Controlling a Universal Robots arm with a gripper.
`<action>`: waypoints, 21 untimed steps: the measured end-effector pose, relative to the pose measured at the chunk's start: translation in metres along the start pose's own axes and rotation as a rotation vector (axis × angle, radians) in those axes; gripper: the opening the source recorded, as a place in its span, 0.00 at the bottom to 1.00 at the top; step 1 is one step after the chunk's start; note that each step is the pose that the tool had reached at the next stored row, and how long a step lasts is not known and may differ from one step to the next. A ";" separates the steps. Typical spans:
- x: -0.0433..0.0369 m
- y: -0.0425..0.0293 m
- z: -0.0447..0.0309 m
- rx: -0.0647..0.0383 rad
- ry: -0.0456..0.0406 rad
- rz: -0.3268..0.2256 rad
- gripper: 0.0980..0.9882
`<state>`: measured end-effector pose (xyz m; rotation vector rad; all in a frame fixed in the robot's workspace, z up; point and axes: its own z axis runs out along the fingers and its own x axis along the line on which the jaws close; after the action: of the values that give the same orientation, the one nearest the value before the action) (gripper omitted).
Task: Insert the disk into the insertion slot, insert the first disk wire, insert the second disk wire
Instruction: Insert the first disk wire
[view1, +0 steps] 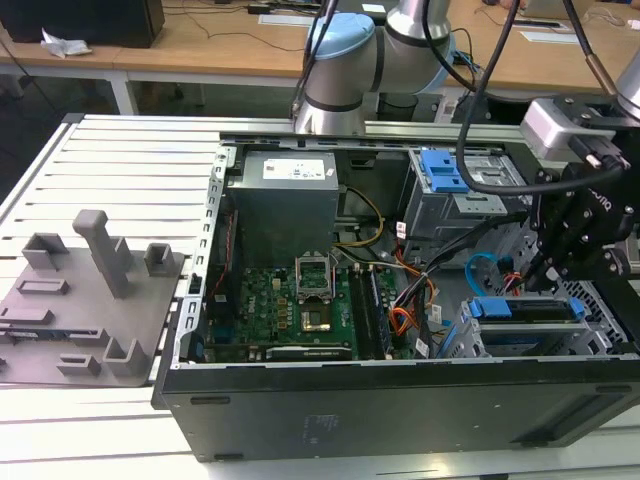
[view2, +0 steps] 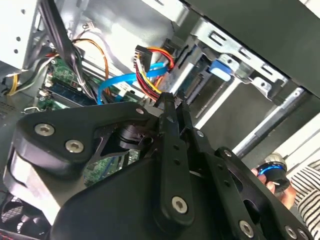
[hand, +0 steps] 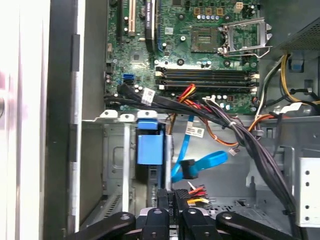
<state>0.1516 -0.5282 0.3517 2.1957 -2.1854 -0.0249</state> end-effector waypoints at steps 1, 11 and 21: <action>0.0012 0.0000 0.0001 0.000 0.0002 0.000 0.08; 0.0054 -0.0108 0.0078 0.000 0.0001 0.000 0.08; 0.0070 -0.0155 0.0141 0.000 0.0005 0.000 0.08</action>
<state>0.1665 -0.5354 0.3372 2.1953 -2.1851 -0.0245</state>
